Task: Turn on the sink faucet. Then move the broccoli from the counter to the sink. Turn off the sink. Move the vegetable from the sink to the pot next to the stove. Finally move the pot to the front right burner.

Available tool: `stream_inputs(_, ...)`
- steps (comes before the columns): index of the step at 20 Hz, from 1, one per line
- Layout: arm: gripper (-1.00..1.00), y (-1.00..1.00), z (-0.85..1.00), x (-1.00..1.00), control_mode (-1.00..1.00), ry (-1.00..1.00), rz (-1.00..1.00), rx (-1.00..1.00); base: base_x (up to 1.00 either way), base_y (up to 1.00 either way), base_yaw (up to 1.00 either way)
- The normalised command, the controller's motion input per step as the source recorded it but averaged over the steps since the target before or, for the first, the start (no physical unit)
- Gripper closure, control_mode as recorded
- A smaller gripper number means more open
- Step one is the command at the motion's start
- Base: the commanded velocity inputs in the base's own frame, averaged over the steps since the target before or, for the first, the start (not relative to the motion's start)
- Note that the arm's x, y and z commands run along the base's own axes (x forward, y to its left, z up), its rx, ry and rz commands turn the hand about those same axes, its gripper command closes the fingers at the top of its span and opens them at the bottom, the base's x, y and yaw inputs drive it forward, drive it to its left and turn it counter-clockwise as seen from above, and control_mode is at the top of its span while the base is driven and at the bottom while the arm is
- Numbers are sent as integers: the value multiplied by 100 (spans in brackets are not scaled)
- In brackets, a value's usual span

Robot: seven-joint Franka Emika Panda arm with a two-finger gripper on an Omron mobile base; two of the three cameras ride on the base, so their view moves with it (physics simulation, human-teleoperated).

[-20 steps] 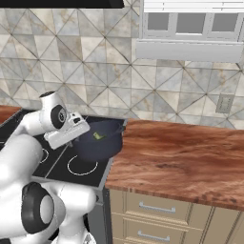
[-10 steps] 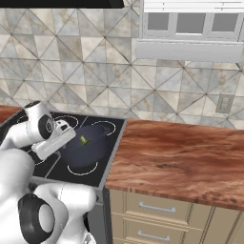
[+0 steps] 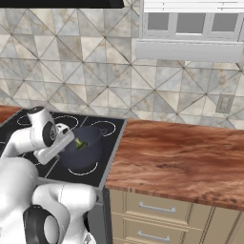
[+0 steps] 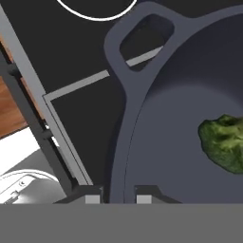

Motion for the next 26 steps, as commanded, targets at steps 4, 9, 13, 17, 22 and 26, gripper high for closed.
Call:
stream_inputs(4, 100, 0, -13, 0, -100, 0, 13, 6, 0, 0, 0)
stream_inputs(9, 100, 0, -14, 0, -100, 0, 8, 3, 0, 0, 0)
stream_inputs(13, 100, 0, -17, 0, -100, 0, 7, 2, 0, 0, 0)
stream_inputs(17, 100, 0, -23, 0, -100, 0, 6, 0, 0, 0, 0)
stream_inputs(22, 100, -10, -23, 0, -100, 0, 5, 2, 0, 0, 0)
stream_inputs(26, 100, -15, -16, 1, -100, 0, 2, 3, 0, 0, 0)
